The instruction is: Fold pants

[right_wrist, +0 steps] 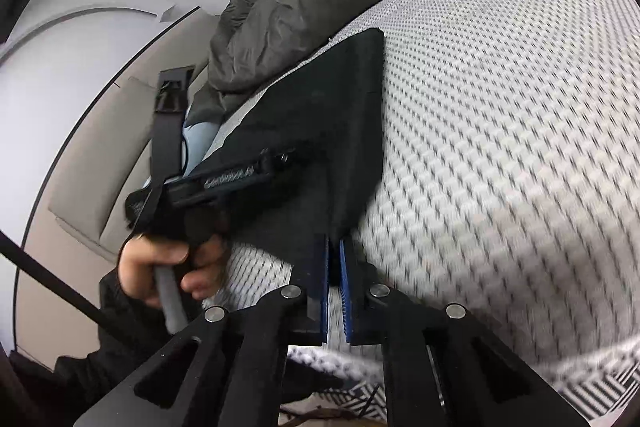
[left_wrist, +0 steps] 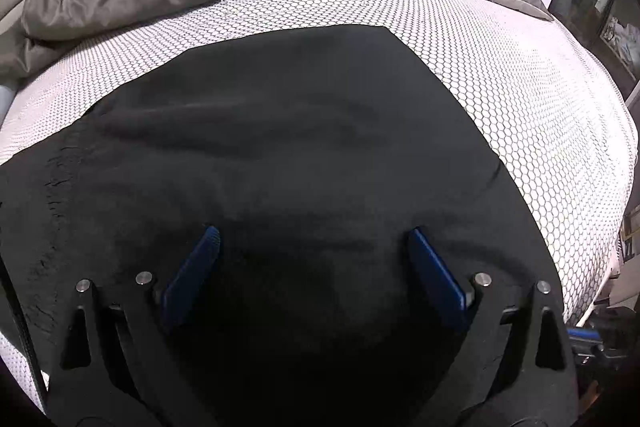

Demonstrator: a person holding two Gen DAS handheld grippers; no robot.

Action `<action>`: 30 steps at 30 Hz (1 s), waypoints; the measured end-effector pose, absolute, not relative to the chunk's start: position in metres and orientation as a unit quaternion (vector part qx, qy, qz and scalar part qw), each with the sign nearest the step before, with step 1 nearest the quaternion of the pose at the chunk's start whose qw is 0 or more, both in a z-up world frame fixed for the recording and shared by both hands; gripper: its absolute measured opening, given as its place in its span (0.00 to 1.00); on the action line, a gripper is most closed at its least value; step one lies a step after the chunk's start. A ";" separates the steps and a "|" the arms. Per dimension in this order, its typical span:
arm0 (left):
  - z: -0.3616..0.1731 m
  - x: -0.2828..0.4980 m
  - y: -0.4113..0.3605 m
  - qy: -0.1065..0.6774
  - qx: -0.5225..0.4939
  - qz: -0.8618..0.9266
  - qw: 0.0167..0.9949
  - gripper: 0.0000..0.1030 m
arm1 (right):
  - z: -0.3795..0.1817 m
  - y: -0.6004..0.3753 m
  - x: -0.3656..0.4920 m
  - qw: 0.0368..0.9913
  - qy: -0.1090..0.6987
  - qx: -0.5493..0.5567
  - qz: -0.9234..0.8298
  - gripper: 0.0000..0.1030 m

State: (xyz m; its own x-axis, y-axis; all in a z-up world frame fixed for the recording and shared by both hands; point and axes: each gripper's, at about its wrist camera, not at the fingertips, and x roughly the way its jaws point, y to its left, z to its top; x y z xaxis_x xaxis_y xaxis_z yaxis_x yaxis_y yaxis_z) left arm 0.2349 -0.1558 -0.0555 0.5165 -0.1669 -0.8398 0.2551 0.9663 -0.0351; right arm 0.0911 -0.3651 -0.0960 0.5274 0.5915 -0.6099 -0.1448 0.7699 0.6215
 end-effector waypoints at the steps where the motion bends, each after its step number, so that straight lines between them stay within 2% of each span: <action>1: -0.054 0.232 -0.154 0.476 0.045 -0.119 0.870 0.92 | -0.096 -0.368 0.089 0.835 0.438 0.255 0.214 0.05; 2: -0.051 0.223 -0.152 0.473 0.042 -0.119 0.872 0.92 | -0.095 -0.370 0.089 0.838 0.437 0.253 0.208 0.06; 3: -0.048 0.218 -0.155 0.468 0.042 -0.128 0.874 0.92 | -0.089 -0.375 0.090 0.846 0.430 0.248 0.196 0.11; 5: -0.040 0.201 -0.166 0.449 0.052 -0.163 0.877 0.92 | -0.071 -0.388 0.096 0.869 0.403 0.235 0.166 0.32; 6: -0.038 0.192 -0.172 0.442 0.062 -0.176 0.877 0.92 | -0.064 -0.391 0.100 0.877 0.394 0.225 0.156 0.52; 7: -0.038 0.187 -0.179 0.437 0.078 -0.189 0.876 0.92 | -0.054 -0.393 0.110 0.888 0.383 0.208 0.144 0.65; 8: -0.043 0.180 -0.189 0.436 0.104 -0.199 0.872 0.92 | -0.046 -0.393 0.121 0.896 0.376 0.191 0.137 0.66; 12: -0.055 0.173 -0.199 0.424 0.139 -0.195 0.873 0.92 | -0.033 -0.376 0.194 0.899 0.378 0.162 0.152 0.67; 17: -0.059 0.172 -0.186 0.437 0.110 -0.207 0.868 0.93 | -0.063 -0.368 0.285 0.873 0.419 0.177 0.176 0.66; 20: -0.062 0.169 -0.183 0.430 0.118 -0.208 0.871 0.93 | -0.081 -0.371 0.337 0.851 0.446 0.207 0.184 0.52; 21: -0.062 0.166 -0.182 0.428 0.119 -0.210 0.871 0.93 | -0.086 -0.369 0.348 0.844 0.451 0.215 0.193 0.44; 22: -0.062 0.163 -0.181 0.427 0.119 -0.211 0.871 0.93 | -0.088 -0.367 0.353 0.841 0.451 0.221 0.200 0.28; 24: -0.063 0.163 -0.180 0.429 0.116 -0.216 0.869 0.93 | -0.090 -0.364 0.357 0.846 0.445 0.217 0.198 0.19; 26: -0.064 0.164 -0.180 0.433 0.114 -0.218 0.867 0.93 | -0.086 -0.361 0.365 0.858 0.428 0.208 0.193 0.16; 30: -0.061 0.158 -0.182 0.434 0.116 -0.215 0.867 0.93 | -0.091 -0.359 0.381 0.859 0.430 0.219 0.171 0.18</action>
